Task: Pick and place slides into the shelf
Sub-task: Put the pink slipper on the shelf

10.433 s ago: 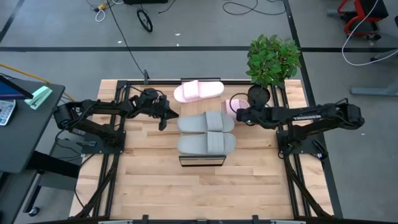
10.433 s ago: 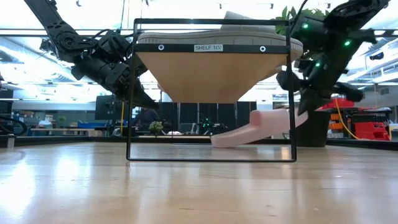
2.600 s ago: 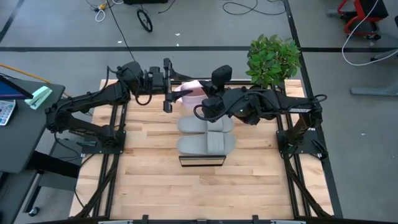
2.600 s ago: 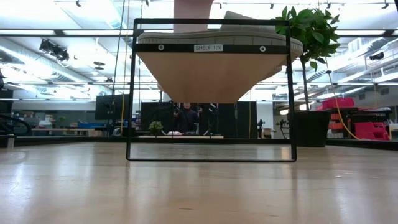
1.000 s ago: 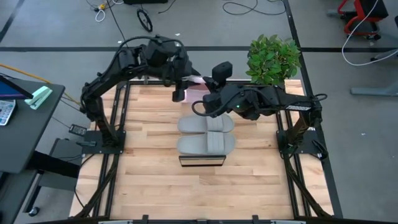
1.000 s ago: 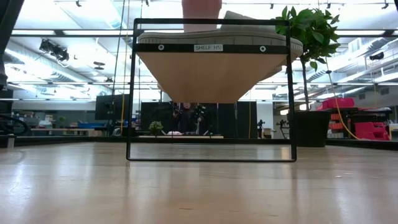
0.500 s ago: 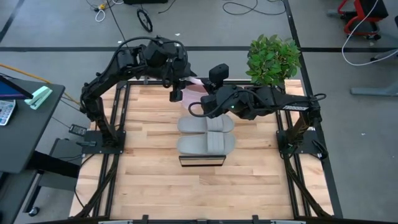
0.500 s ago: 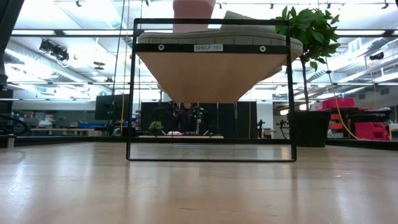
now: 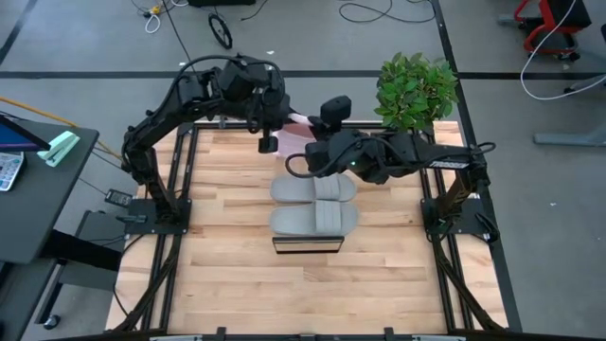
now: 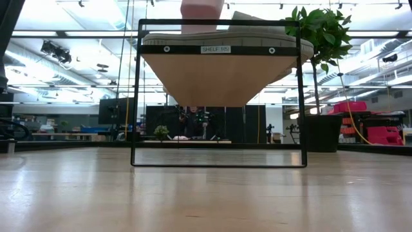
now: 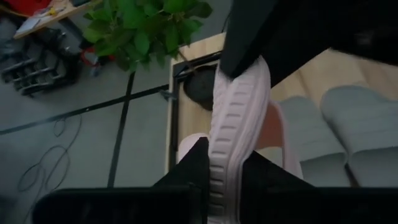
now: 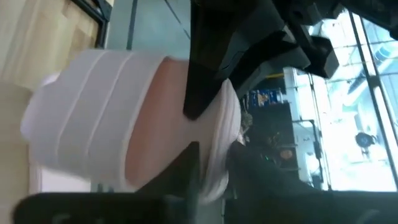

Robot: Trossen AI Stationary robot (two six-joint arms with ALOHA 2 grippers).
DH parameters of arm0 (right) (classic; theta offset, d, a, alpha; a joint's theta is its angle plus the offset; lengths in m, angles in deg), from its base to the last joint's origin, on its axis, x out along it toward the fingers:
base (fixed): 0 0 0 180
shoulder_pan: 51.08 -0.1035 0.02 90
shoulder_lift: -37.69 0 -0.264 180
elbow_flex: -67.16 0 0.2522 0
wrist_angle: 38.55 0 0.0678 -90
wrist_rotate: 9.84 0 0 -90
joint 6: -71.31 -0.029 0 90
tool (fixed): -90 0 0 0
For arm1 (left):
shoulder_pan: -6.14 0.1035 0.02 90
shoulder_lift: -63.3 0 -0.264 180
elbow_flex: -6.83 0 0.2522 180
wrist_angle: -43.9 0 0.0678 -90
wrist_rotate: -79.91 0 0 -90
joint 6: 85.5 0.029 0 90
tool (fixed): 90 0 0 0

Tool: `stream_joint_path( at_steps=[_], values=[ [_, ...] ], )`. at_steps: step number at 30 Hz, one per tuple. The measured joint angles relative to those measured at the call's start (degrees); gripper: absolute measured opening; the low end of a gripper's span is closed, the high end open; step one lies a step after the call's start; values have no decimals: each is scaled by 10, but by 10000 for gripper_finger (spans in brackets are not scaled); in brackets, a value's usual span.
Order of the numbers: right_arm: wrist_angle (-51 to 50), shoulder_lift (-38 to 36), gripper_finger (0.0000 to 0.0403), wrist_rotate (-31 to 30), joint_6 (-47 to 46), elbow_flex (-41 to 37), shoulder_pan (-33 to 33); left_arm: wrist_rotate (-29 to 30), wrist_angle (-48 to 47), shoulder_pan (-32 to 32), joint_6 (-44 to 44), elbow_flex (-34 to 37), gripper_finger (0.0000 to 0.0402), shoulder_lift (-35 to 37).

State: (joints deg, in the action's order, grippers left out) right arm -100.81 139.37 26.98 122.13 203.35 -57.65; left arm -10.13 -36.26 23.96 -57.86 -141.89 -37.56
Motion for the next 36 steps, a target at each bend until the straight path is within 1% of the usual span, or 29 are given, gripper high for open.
stream_joint_path(
  at_steps=[3, 6, 10, 12, 14, 17, 22, 24, 27, 29, 32, 36],
  values=[
    [-4, 0, 125, -41, 1, 0, -2, 22, 0, 1, -2, 0, 47, 1],
    [-3, 0, 150, -92, 3, 0, -6, 48, -6, 2, -2, 0, 47, 9],
    [-1, 0, 172, -176, 2, 0, -13, 48, -6, 4, -20, -1, 47, 20],
    [-2, -1, 178, -213, -12, 0, -16, 43, -5, 4, -34, -1, 47, 28],
    [-22, -6, 181, -225, -50, 0, -19, 41, -6, 4, -50, -1, 47, 37],
    [-82, -25, 181, -223, -138, 0, -25, 41, -6, 4, -69, -1, 47, 51],
    [-190, -59, 174, -197, -307, 0, -35, 35, 13, 5, -121, 1, 47, 72],
    [-227, -69, 172, -184, -365, 0, -40, 30, 38, 6, -137, 15, 47, 85],
    [-273, -80, 168, -181, -435, 0, -53, 28, 90, 6, -163, 58, 47, 114],
    [-303, -82, 167, -180, -472, 0, -63, 28, 137, 6, -180, 109, 47, 137],
    [-346, -82, 165, -180, -515, 0, -78, 28, 222, 6, -209, 209, 47, 181],
    [-384, -83, 165, -180, -561, 0, -99, 40, 369, 8, -274, 363, 46, 253]
  ],
)
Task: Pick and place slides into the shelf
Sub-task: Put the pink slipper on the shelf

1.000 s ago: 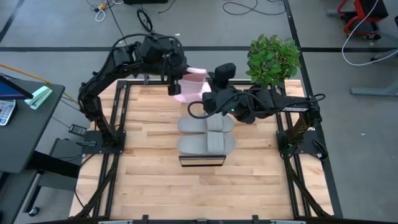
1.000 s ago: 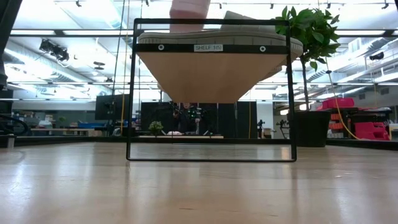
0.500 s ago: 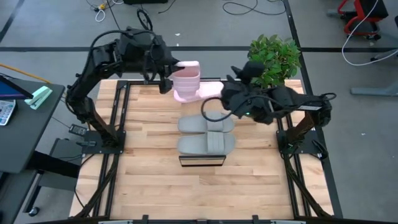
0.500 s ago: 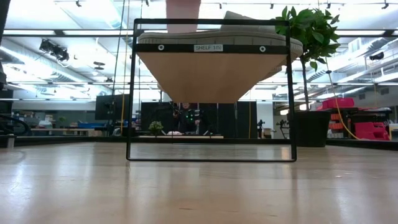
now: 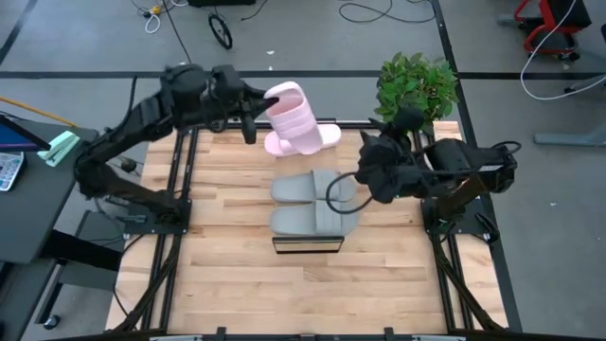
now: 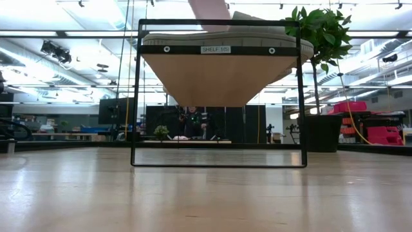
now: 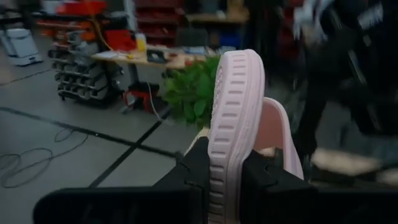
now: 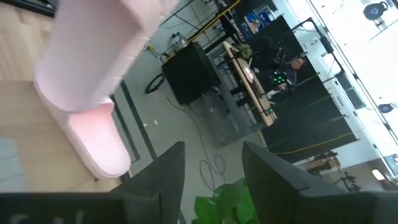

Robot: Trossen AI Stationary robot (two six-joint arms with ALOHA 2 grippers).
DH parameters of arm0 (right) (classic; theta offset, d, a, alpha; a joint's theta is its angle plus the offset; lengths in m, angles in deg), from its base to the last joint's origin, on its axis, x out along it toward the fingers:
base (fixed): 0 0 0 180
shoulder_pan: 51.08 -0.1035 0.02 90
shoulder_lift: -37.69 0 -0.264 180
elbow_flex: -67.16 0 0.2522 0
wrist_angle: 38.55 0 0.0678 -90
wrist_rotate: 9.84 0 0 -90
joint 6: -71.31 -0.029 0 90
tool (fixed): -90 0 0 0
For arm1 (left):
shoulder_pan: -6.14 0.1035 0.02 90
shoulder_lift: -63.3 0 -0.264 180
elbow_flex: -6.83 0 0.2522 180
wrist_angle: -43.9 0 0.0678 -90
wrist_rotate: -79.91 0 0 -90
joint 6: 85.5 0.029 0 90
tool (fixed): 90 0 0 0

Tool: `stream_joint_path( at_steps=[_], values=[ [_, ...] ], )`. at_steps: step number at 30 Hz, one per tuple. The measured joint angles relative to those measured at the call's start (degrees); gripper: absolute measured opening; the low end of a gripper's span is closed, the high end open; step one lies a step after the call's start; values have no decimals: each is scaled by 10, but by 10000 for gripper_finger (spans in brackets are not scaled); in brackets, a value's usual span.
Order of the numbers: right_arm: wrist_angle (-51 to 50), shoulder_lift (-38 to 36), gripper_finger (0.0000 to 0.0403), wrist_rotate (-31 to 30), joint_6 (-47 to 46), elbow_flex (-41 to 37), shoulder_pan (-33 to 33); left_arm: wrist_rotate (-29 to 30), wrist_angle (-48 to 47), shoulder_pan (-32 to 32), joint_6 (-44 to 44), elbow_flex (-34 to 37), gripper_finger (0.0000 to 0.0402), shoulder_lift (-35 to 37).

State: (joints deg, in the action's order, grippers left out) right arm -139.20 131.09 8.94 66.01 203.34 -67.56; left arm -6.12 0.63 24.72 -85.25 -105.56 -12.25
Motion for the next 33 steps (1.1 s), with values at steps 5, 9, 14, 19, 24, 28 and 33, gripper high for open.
stream_joint_path(
  at_steps=[5, 9, 14, 19, 24, 28, 33],
  values=[
    [-32, 0, 165, 0, -32, 0, -24, 55, 179, 9, -130, 195, 46, 83],
    [-31, 0, 165, -3, -42, 0, -38, 87, 355, 10, -246, 341, 46, 139],
    [-31, -1, 165, -6, -28, -7, -54, 112, 542, 8, -407, 507, 46, 178],
    [-30, -3, 165, -5, 10, -68, -76, 132, 678, 4, -544, 630, 46, 188],
    [-31, -3, 165, -8, 52, -186, -89, 208, 780, -27, -607, 716, 46, 186],
    [-31, -3, 165, -86, 59, -294, -87, 267, 822, -60, -630, 754, 46, 190],
    [-31, -3, 165, -184, -50, -378, -65, 285, 858, -82, -583, 758, 46, 190]
  ],
)
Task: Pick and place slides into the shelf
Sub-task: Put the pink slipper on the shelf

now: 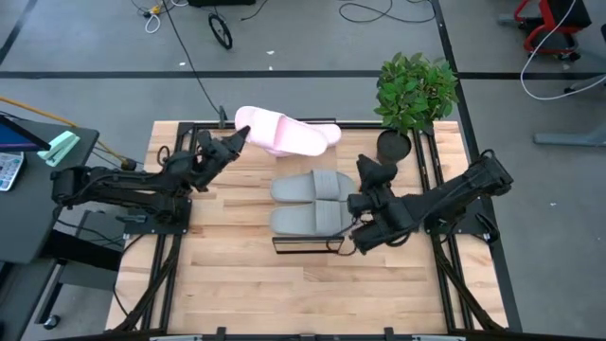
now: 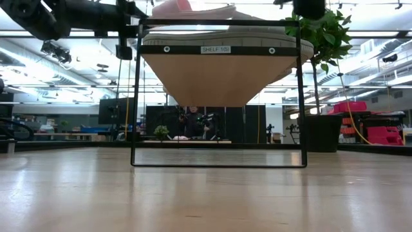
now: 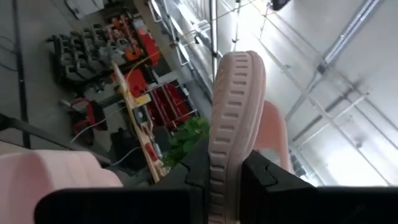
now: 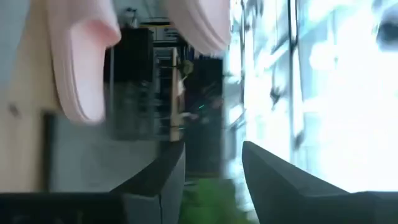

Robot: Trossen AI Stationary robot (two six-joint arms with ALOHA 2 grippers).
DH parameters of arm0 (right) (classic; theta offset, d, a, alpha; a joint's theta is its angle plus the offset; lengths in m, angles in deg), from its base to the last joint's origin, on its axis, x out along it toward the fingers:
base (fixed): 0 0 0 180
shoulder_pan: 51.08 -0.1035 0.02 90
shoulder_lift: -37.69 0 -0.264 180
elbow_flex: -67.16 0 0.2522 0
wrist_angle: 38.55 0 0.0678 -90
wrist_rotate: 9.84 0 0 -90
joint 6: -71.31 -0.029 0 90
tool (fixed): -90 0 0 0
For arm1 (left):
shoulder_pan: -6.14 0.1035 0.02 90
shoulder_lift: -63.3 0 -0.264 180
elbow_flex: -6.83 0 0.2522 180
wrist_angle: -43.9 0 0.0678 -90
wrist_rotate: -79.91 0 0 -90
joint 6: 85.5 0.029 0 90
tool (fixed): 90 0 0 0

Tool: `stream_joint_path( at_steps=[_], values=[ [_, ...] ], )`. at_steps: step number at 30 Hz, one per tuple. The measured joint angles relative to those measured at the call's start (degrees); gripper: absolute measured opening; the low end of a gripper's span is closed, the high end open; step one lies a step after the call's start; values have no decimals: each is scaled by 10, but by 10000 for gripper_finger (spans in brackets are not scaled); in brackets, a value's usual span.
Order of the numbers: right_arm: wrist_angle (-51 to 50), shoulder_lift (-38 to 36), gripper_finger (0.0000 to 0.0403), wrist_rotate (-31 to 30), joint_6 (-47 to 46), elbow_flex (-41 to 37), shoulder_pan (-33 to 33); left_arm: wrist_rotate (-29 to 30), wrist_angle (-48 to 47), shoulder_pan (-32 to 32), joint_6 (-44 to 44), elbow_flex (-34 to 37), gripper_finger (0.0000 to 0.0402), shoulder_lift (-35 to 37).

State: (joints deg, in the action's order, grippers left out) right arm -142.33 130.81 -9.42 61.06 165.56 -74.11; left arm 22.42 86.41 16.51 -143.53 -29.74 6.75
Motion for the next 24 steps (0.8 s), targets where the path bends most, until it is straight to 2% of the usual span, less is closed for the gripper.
stream_joint_path(
  at_steps=[8, 11, 18, 24],
  values=[
    [1, -22, 164, 9, -459, -1, 49, 5, 11, -22, 65, 0, 46, 0],
    [0, -53, 164, 35, -574, -5, 54, 6, 8, -27, 81, 0, 46, 0],
    [21, -147, 164, 107, -680, -37, 29, 9, 8, -44, 96, 0, 46, 0],
    [173, -247, 155, 154, -692, -155, -20, 22, 9, -56, 116, 0, 46, 0]
  ],
)
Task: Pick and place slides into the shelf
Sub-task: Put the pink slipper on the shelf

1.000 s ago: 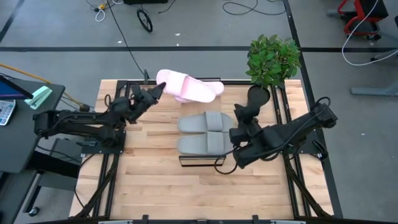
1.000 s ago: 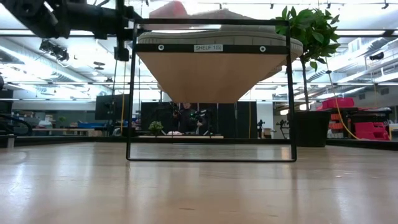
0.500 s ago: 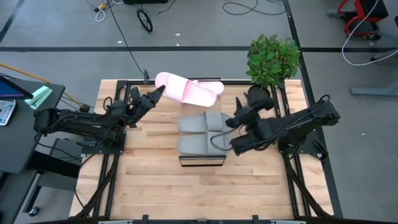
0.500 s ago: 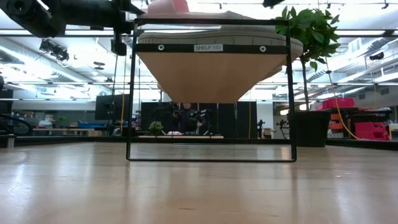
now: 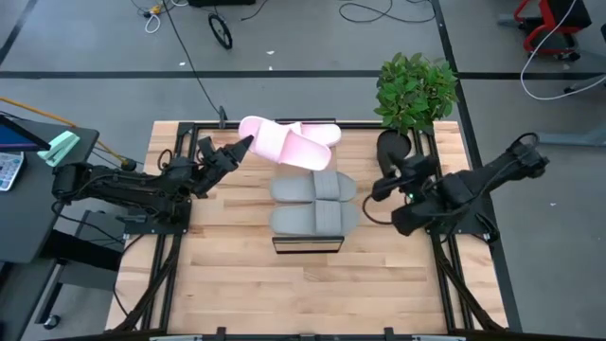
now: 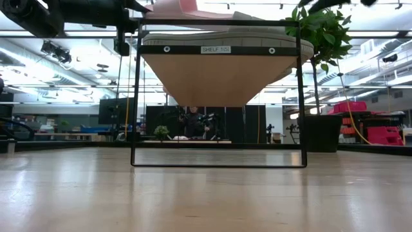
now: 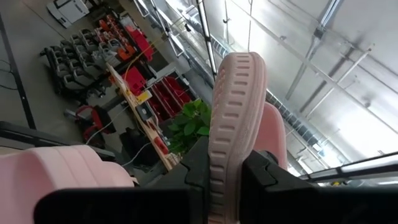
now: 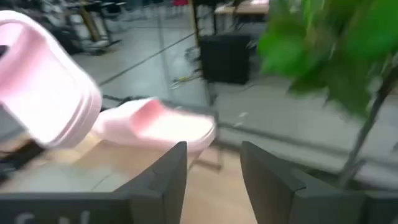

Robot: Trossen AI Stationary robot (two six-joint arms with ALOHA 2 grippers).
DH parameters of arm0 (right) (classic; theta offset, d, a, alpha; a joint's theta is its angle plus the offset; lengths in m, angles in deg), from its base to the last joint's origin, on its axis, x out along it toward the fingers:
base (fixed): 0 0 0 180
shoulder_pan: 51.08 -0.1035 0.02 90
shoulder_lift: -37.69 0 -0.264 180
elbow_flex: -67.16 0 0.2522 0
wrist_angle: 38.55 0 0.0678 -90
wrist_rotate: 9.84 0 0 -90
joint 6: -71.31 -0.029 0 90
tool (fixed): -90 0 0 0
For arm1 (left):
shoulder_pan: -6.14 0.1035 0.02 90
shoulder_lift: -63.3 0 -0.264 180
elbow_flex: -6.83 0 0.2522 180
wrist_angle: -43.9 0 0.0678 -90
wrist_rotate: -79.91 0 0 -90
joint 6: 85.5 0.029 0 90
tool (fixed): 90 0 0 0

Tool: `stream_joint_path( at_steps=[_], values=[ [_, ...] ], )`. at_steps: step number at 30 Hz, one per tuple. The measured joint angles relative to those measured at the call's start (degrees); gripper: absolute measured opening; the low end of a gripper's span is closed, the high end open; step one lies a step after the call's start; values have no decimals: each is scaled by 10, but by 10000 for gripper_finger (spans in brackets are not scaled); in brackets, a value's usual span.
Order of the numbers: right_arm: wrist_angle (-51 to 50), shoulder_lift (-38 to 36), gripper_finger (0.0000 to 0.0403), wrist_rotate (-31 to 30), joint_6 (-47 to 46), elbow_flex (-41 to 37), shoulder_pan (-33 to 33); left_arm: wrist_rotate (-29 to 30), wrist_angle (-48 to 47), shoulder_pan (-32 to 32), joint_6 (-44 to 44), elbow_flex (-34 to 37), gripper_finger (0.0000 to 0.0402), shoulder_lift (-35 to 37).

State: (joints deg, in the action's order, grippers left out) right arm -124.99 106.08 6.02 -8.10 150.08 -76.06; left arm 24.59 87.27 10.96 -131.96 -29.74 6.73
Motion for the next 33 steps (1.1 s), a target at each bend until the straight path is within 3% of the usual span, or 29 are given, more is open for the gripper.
stream_joint_path(
  at_steps=[7, 11, 14, 17, 22, 27, 33],
  values=[
    [270, -103, 135, 46, 30, -179, -32, 3, 5, 0, -8, 0, 46, -8],
    [492, -155, 125, 94, 152, -273, -23, 16, 23, -2, -11, 0, 45, -31],
    [704, -187, 122, 193, 297, -331, 6, 38, 50, -8, -23, 0, 44, -65],
    [881, -202, 122, 333, 404, -373, 56, 50, 127, -16, -22, 0, 44, -100],
    [917, -196, 127, 467, 417, -383, 149, 67, 219, -31, -23, 0, 45, -155],
    [937, -184, 149, 595, 408, -383, 228, 107, 245, -55, -23, 0, 44, -193],
    [935, -172, 194, 674, 391, -383, 292, 141, 294, -76, -16, -1, 45, -223]
  ],
)
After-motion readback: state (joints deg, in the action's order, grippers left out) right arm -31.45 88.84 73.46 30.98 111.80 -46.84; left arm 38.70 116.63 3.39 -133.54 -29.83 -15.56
